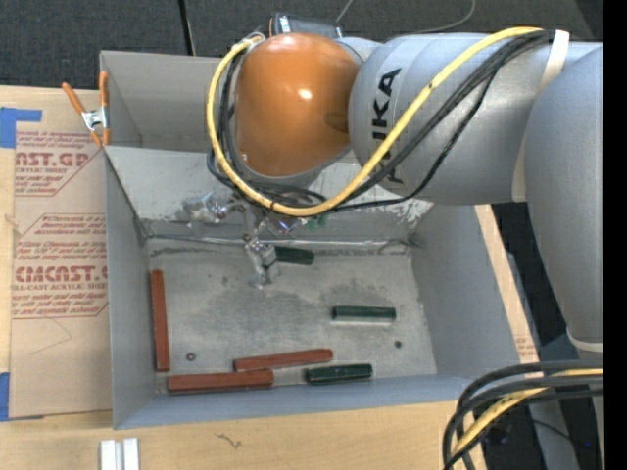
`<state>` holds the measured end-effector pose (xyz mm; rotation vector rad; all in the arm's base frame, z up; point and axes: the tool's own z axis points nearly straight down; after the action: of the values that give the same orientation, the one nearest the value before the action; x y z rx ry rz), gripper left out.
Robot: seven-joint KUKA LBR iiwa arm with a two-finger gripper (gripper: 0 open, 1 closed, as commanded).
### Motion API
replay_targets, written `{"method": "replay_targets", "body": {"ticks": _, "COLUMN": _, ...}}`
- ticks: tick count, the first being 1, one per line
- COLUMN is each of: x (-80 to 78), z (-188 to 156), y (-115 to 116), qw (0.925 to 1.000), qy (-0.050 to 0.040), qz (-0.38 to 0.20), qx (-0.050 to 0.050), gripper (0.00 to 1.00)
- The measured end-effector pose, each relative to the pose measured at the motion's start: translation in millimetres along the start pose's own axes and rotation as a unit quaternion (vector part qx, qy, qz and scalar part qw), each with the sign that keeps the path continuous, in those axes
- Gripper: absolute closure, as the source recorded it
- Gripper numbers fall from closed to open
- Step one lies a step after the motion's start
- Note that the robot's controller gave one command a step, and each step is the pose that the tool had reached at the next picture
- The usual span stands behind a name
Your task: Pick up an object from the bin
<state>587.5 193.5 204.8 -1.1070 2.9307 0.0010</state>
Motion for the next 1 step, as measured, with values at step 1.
{"method": "replay_targets", "body": {"ticks": 1, "x": 45.9, "z": 138.1, "y": 6.1, "qw": 0.9896, "qy": 0.0055, "qz": -0.144, "qx": -0.005, "gripper": 0.0}}
